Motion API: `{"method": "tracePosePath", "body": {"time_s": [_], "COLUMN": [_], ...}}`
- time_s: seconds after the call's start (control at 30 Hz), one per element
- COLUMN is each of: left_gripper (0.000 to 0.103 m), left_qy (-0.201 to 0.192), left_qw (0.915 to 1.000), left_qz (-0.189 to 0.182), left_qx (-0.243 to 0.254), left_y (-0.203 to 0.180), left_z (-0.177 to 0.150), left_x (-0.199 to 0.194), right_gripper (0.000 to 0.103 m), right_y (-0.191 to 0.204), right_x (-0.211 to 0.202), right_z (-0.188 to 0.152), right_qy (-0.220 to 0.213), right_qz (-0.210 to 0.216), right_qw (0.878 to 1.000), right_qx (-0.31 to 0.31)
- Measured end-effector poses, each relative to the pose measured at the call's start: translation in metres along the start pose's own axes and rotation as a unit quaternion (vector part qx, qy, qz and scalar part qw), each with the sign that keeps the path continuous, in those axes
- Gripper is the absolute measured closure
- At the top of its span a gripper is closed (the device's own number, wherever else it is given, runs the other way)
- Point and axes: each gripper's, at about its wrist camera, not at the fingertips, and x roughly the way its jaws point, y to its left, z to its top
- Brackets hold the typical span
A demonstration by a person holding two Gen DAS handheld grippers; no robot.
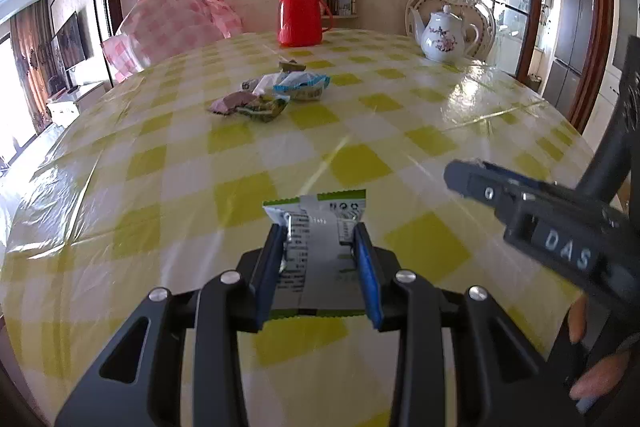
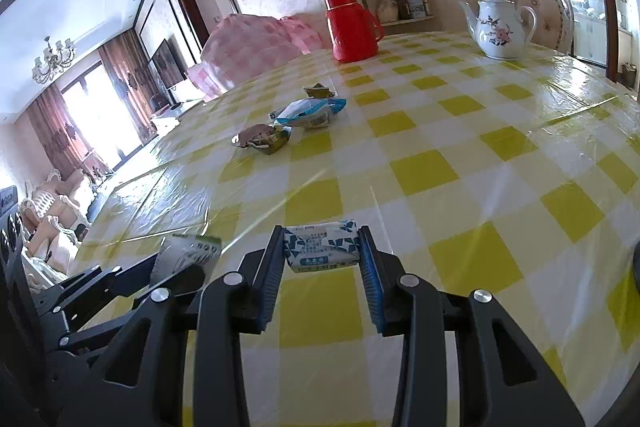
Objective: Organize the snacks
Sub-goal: 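Lift both held snacks and carry them toward the bin, then lower both held snacks over the purple-rimmed bin, then open the left gripper over the bin while the right releases the white-blue bar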
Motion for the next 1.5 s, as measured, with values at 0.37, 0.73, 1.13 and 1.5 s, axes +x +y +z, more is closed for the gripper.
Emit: {"method": "tracePosePath", "body": {"time_s": [0.37, 0.73, 1.13, 1.5], "left_gripper": [0.067, 0.067, 0.067, 0.067], "left_qy": [0.001, 0.004, 0.027, 0.072], "left_qw": [0.9994, 0.9941, 0.9776, 0.9458], "left_qz": [0.033, 0.090, 0.172, 0.261], "left_qx": [-0.013, -0.061, -0.117, -0.180], "left_y": [0.044, 0.120, 0.212, 0.292], "left_z": [-0.017, -0.042, -0.096, -0.160], "left_x": [-0.032, -0.069, -0.118, -0.153], "right_gripper": [0.067, 0.067, 0.067, 0.066], "right_y": [0.041, 0.136, 0.241, 0.327], "right_x": [0.000, 0.009, 0.013, 0.000], "right_z": [-0.010, -0.034, -0.071, -0.121], "right_qy": [0.018, 0.052, 0.097, 0.142], "right_qz": [0.062, 0.149, 0.240, 0.325], "right_qw": [0.997, 0.978, 0.942, 0.888], "right_qx": [-0.042, -0.134, -0.214, -0.292]}}
